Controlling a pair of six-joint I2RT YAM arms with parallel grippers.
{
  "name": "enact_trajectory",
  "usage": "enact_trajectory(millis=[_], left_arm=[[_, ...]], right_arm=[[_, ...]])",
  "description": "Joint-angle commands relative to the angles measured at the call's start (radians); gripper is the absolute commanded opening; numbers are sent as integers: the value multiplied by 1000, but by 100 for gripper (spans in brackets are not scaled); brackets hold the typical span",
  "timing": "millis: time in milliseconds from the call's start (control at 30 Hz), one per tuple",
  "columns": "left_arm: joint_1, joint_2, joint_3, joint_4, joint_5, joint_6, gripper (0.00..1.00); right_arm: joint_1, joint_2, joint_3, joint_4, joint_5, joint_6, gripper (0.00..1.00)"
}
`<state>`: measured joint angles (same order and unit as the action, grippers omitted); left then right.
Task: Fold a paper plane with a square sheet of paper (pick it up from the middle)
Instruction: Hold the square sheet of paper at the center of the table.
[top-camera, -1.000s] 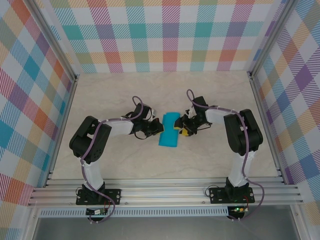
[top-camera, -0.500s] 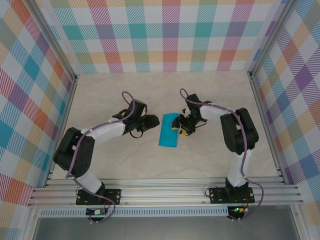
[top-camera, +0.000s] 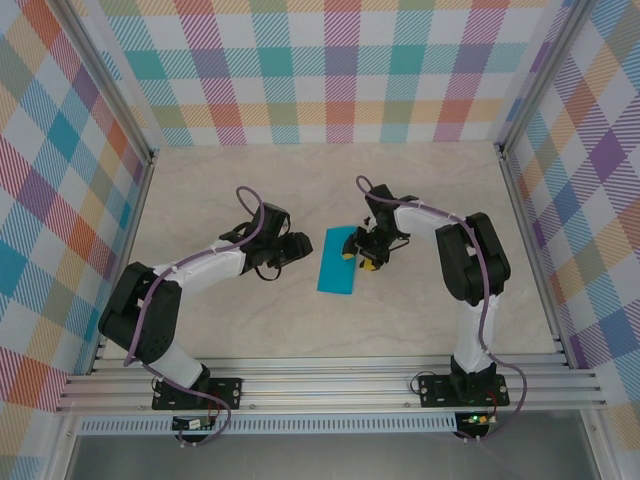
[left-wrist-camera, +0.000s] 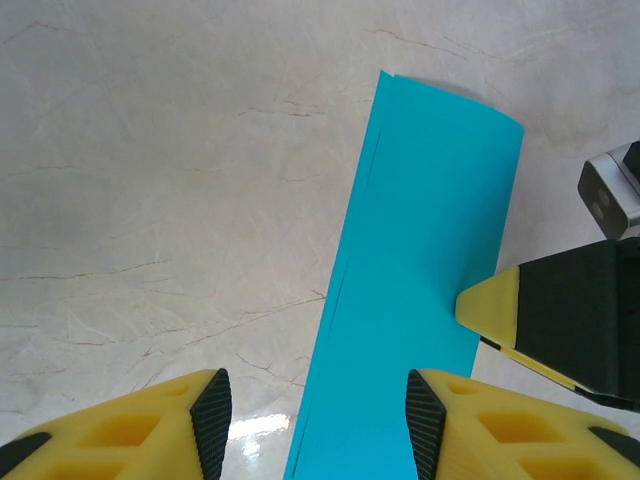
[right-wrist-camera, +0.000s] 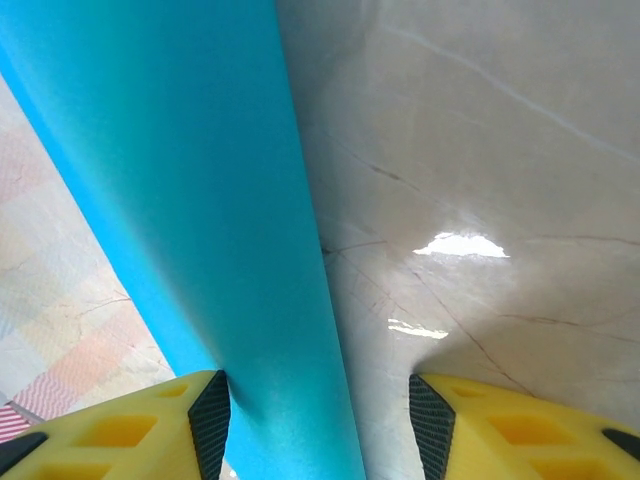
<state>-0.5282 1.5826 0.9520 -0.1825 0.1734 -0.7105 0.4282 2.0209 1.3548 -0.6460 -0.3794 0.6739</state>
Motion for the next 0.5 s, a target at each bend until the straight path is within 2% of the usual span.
enact_trajectory(millis=[0, 467], left_arm=[[-13, -5, -15, -10, 2, -2, 52], [-13, 5, -13, 4, 35, 7, 51]], right_arm=[[11, 62, 10, -72, 98, 13, 56], [23, 104, 50, -124, 153, 21, 57]])
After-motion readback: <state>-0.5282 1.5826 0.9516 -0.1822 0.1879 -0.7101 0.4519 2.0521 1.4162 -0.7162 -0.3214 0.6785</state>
